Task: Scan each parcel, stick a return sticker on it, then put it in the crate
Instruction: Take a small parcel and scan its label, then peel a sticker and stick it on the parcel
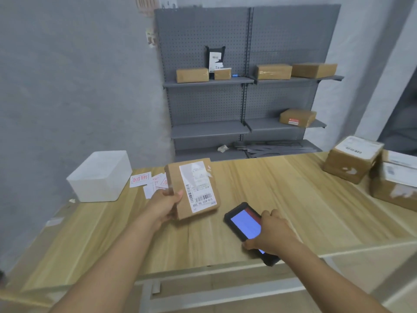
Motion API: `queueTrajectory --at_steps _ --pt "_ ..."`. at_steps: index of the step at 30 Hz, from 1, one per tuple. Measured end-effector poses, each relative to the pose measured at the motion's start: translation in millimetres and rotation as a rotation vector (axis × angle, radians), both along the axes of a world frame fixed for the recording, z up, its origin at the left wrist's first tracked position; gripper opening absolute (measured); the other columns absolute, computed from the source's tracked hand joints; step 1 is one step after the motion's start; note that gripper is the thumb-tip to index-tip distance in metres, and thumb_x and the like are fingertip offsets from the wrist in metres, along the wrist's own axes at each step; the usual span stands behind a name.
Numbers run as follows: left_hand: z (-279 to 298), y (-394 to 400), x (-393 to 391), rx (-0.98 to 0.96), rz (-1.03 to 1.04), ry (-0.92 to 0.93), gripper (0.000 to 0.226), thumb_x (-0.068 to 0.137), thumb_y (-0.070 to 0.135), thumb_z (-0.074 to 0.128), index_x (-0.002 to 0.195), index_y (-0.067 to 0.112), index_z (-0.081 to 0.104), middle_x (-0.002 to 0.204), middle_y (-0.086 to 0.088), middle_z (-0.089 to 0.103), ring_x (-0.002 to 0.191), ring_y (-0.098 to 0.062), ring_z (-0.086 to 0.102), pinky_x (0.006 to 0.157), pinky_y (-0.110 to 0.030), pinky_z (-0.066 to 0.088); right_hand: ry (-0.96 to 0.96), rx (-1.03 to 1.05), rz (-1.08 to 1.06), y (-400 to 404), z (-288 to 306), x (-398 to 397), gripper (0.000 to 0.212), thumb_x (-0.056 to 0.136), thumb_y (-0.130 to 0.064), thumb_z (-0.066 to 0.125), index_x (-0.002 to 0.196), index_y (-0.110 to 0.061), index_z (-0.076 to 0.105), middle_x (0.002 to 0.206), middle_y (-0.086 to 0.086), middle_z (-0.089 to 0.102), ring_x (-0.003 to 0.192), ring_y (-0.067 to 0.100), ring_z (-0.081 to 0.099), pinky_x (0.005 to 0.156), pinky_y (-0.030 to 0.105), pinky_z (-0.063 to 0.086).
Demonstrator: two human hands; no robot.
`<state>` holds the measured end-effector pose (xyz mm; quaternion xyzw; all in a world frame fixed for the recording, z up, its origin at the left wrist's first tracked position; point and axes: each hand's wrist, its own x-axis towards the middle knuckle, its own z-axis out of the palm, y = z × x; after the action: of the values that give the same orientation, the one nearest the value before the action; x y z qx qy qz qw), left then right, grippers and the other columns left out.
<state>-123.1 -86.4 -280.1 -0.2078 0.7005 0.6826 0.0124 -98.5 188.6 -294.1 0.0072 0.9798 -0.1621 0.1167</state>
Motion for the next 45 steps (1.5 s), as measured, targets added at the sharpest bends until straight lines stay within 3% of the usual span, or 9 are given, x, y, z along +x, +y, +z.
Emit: queueTrajectory --at_steps 5,11,14,23,26,30,34,39,45 --pt "4 9 4 0.002 0.11 0.034 0.013 0.092 0.017 0.064 0.083 0.02 0.054 0.082 -0.001 0.069 0.075 -0.018 0.066 0.058 -0.03 0.049 0.056 -0.17 0.158 3 28 5 0.063 0.053 -0.056 0.077 0.095 -0.024 0.043 0.095 -0.006 0.039 0.074 0.011 0.049 0.061 0.025 0.043" --pt "5 15 6 -0.028 0.146 0.021 0.008 0.092 0.018 0.064 0.097 0.014 0.058 0.106 -0.011 0.068 0.099 -0.03 0.065 0.089 -0.046 0.052 -0.049 -0.142 0.231 10 53 5 0.065 0.052 -0.062 0.075 0.096 -0.024 0.046 0.095 -0.007 0.042 0.077 0.009 0.05 0.061 0.024 0.044" --pt "5 17 6 -0.042 0.148 0.003 0.029 0.092 0.019 0.064 0.117 0.006 0.056 0.113 -0.013 0.068 0.102 -0.031 0.065 0.092 -0.047 0.052 -0.056 -0.134 0.234 18 56 5 0.068 0.05 -0.063 0.074 0.097 -0.023 0.047 0.096 -0.007 0.044 0.079 0.011 0.052 0.062 0.025 0.045" --pt "8 20 16 -0.1 0.101 -0.174 0.022 0.09 0.034 0.066 0.096 0.014 0.063 0.09 -0.005 0.07 0.079 -0.023 0.065 0.064 -0.032 0.053 0.018 -0.154 0.14 36 34 -3 0.064 0.054 -0.056 0.077 0.098 -0.021 0.045 0.099 -0.004 0.04 0.076 0.01 0.05 0.055 0.022 0.039" --pt "6 19 27 -0.11 0.054 -0.258 0.027 0.089 0.036 0.067 0.099 0.011 0.064 0.097 -0.008 0.072 0.089 -0.026 0.067 0.077 -0.04 0.057 0.018 -0.082 0.084 39 20 -6 0.067 0.056 -0.056 0.077 0.102 -0.019 0.044 0.104 -0.002 0.04 0.087 0.015 0.051 0.062 0.025 0.042" --pt "4 17 42 -0.101 0.047 -0.321 0.031 0.09 0.034 0.065 0.102 0.006 0.062 0.082 -0.008 0.072 0.069 -0.022 0.066 0.054 -0.03 0.054 0.062 0.053 0.057 37 2 -8 0.076 0.059 -0.063 0.07 0.114 -0.017 0.043 0.105 -0.002 0.037 0.102 0.018 0.044 0.075 0.027 0.042" --pt "1 13 50 -0.211 0.063 -0.362 0.036 0.091 0.035 0.064 0.102 0.001 0.06 0.087 -0.011 0.069 0.072 -0.025 0.065 0.063 -0.035 0.057 0.107 0.102 0.06 30 -10 -12 0.076 0.06 -0.067 0.061 0.114 -0.018 0.043 0.102 -0.002 0.037 0.106 0.019 0.043 0.079 0.027 0.039" --pt "0 10 58 -0.421 0.06 -0.327 0.028 0.093 0.033 0.06 0.084 0.007 0.059 0.073 -0.006 0.064 0.06 -0.02 0.058 0.055 -0.025 0.046 0.145 0.085 0.065 23 -18 -17 0.075 0.06 -0.069 0.059 0.111 -0.017 0.046 0.103 -0.002 0.04 0.107 0.019 0.043 0.081 0.027 0.039" --pt "-5 12 55 -0.706 0.057 -0.342 0.022 0.093 0.037 0.055 0.088 0.015 0.056 0.091 -0.001 0.061 0.085 -0.021 0.057 0.066 -0.028 0.04 0.138 0.1 0.116 21 -17 -25 0.08 0.064 -0.075 0.057 0.117 -0.015 0.047 0.111 0.001 0.043 0.111 0.022 0.043 0.094 0.029 0.038"
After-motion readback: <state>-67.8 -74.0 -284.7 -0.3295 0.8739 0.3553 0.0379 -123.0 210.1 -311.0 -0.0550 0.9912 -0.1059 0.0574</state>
